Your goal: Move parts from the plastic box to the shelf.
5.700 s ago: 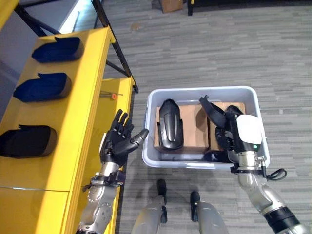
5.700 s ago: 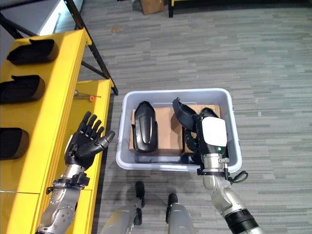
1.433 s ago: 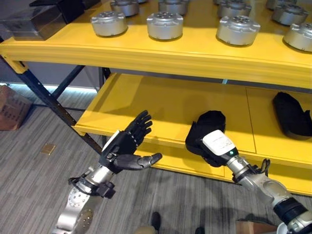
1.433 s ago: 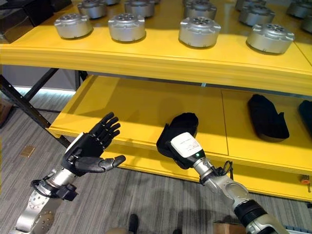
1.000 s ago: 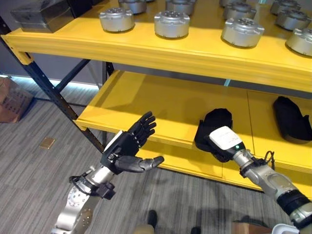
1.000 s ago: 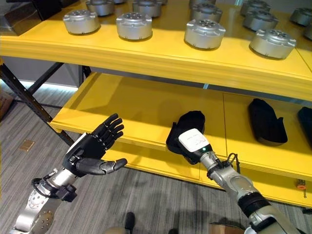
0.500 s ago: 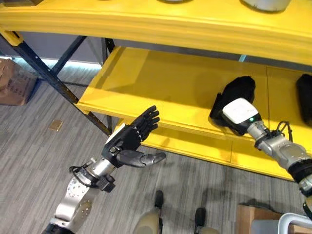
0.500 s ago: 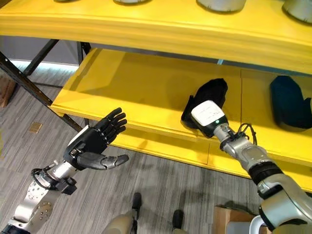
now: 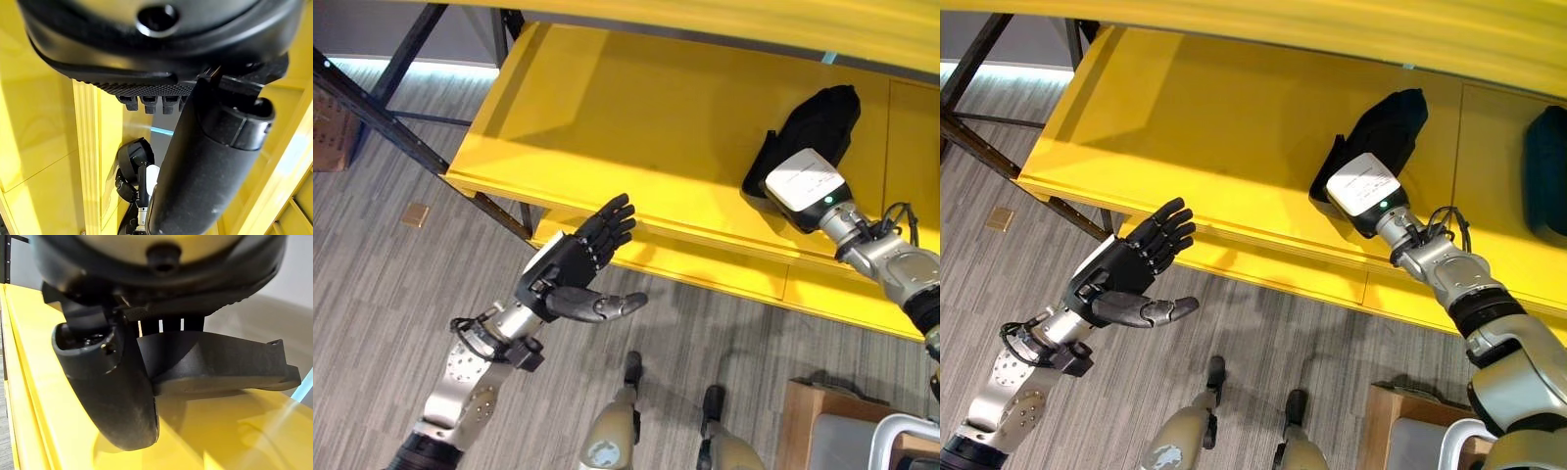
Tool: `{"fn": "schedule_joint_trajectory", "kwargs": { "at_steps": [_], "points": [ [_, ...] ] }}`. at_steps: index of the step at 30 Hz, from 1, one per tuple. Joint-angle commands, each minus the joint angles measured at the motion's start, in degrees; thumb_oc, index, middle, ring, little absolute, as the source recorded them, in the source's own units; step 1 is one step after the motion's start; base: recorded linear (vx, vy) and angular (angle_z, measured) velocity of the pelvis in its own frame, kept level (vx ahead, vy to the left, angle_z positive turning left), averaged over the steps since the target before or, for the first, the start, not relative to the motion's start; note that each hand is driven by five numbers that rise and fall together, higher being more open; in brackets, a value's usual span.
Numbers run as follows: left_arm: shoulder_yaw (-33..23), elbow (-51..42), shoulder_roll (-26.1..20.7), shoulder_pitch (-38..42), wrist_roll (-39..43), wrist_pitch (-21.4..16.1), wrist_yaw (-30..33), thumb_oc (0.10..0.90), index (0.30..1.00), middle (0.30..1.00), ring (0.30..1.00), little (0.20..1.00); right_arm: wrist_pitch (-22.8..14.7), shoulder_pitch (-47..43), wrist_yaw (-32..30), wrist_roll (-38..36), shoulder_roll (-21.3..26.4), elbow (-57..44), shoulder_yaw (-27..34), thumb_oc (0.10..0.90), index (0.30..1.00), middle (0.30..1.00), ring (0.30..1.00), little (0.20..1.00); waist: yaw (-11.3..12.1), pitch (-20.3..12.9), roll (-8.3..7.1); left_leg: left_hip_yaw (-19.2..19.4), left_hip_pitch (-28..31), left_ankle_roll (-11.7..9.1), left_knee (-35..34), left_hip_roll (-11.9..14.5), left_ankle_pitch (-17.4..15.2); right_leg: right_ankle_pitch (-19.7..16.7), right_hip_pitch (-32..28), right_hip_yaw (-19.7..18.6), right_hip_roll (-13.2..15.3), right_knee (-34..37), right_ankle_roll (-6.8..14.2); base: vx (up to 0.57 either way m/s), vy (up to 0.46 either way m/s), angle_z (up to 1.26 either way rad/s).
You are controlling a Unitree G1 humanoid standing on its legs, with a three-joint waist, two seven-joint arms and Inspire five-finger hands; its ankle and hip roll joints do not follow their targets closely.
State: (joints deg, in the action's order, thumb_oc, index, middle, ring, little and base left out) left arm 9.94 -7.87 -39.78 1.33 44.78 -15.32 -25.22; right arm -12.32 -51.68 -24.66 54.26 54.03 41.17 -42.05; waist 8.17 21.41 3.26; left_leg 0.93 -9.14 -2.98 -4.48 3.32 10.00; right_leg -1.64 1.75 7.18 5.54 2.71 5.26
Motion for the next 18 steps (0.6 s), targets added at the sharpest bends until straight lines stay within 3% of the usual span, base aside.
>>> {"fn": "schedule_joint_trajectory", "kwargs": {
  "at_steps": [1, 4, 6, 7, 8, 11, 15, 16, 17, 18],
  "points": [
    [-1.1, -5.6, 1.2, 2.2, 2.6, -6.0, -3.1, 0.900, 1.000, 1.000, 1.000, 1.000, 1.4, -2.9, -1.4, -2.5, 2.0, -3.5, 0.2, 0.400, 0.300, 0.300, 0.300, 0.300, 0.1, -3.3, -1.44, -0.8, -1.1, -0.8, 13.6, -0.4, -6.8, 4.0, 7.2, 2.9, -2.0, -11.9, -4.3, 0.09, -0.049, 0.04],
    [-0.6, -5.7, 1.7, 2.1, 2.7, -5.6, -3.7, 0.900, 1.000, 1.000, 1.000, 1.000, 1.8, 0.3, -1.8, -0.3, 0.1, -4.9, 3.4, 0.400, 0.300, 0.300, 0.300, 0.300, -0.4, -3.2, -1.67, -1.2, -2.5, 0.5, 18.6, -2.6, -8.6, 4.3, 7.3, 2.2, -2.2, -14.3, -4.8, 0.14, -0.010, 0.10],
    [0.1, -5.9, 1.6, 2.0, 2.4, -6.1, -3.1, 0.900, 1.000, 1.000, 1.000, 1.000, 1.4, 0.2, -1.7, 0.6, -1.2, -5.2, 3.5, 0.400, 0.300, 0.300, 0.300, 0.300, 0.3, -2.8, -1.23, -3.1, -1.9, 1.5, 15.2, -5.0, -8.9, 4.1, 6.7, 0.6, -3.2, -14.6, -4.5, 0.23, 0.109, 0.01],
    [0.9, -6.0, 1.5, 1.7, 2.6, -7.3, -2.7, 0.900, 1.000, 1.000, 1.000, 1.000, 0.5, -0.3, -1.7, 1.1, -2.1, -5.5, 2.9, 0.400, 0.300, 0.300, 0.300, 0.300, 1.2, -2.5, -0.45, -5.4, -2.0, 1.1, 9.4, -6.4, -4.8, 4.1, 4.4, -1.1, -4.8, -13.5, -4.3, 0.28, 0.157, -0.44],
    [0.9, -6.2, 1.7, 1.4, 3.2, -7.8, -3.7, 0.900, 1.000, 1.000, 1.000, 1.000, 0.6, 0.0, -1.2, 1.3, -2.3, -6.3, 3.0, 0.400, 0.300, 0.300, 0.300, 0.300, 1.5, -2.5, -0.33, -5.4, -2.7, 0.6, 8.0, -6.7, -2.9, 4.1, 2.9, -1.7, -5.4, -12.7, -4.4, 0.27, 0.145, -0.68],
    [0.0, -6.9, 2.1, -0.9, 4.5, -8.1, -5.5, 0.900, 1.000, 1.000, 1.000, 1.000, -1.1, 2.6, -0.6, 2.5, -2.6, -9.6, 3.5, 0.400, 0.300, 0.300, 0.300, 0.300, 2.5, -3.0, -0.67, -7.7, -6.9, -0.4, 8.4, -8.2, 1.9, 3.8, -0.4, -5.0, -7.1, -11.4, -5.0, 0.25, 0.117, -0.51],
    [-0.1, -6.2, 2.7, -1.5, 2.9, -8.5, -5.4, 0.900, 1.000, 1.000, 1.000, 1.000, -2.5, 5.5, 0.1, 3.8, -3.9, -12.3, 3.6, 0.400, 0.300, 0.300, 0.300, 0.300, 2.8, -5.0, -1.92, -7.1, -6.0, 0.9, 9.3, -8.8, -0.4, 4.3, -1.9, -5.7, -7.1, -11.3, -5.2, 0.19, 0.106, -0.40],
    [0.1, -6.0, 2.7, -1.4, 2.4, -8.5, -5.0, 0.900, 1.000, 1.000, 1.000, 1.000, -2.8, 6.4, 0.0, 4.3, -4.1, -12.8, 3.8, 0.400, 0.300, 0.300, 0.300, 0.300, 2.7, -5.5, -2.22, -6.9, -5.4, 1.3, 9.4, -8.8, -1.2, 4.6, -2.1, -5.4, -6.9, -11.5, -5.2, 0.24, 0.178, -0.72],
    [1.8, -4.7, 2.3, 0.7, 2.0, -8.6, -4.9, 0.900, 1.000, 1.000, 1.000, 1.000, -2.2, 8.4, -0.8, 4.3, -4.3, -14.2, 3.7, 0.400, 0.300, 0.300, 0.300, 0.300, 2.2, -7.0, -3.35, -6.3, -2.7, 2.9, 9.5, -8.7, -3.9, 5.4, -2.0, -3.9, -5.8, -12.2, -5.0, 0.22, 0.162, -0.62],
    [1.9, -4.6, 2.3, 0.8, 2.0, -8.7, -4.9, 0.900, 1.000, 1.000, 1.000, 1.000, -2.2, 8.4, -0.8, 4.3, -4.3, -14.2, 3.7, 0.400, 0.300, 0.300, 0.300, 0.300, 2.2, -6.9, -3.35, -6.3, -2.7, 2.9, 9.5, -8.7, -3.9, 5.4, -2.0, -3.8, -5.8, -12.3, -5.0, 0.23, 0.185, -0.34]
  ]
}}
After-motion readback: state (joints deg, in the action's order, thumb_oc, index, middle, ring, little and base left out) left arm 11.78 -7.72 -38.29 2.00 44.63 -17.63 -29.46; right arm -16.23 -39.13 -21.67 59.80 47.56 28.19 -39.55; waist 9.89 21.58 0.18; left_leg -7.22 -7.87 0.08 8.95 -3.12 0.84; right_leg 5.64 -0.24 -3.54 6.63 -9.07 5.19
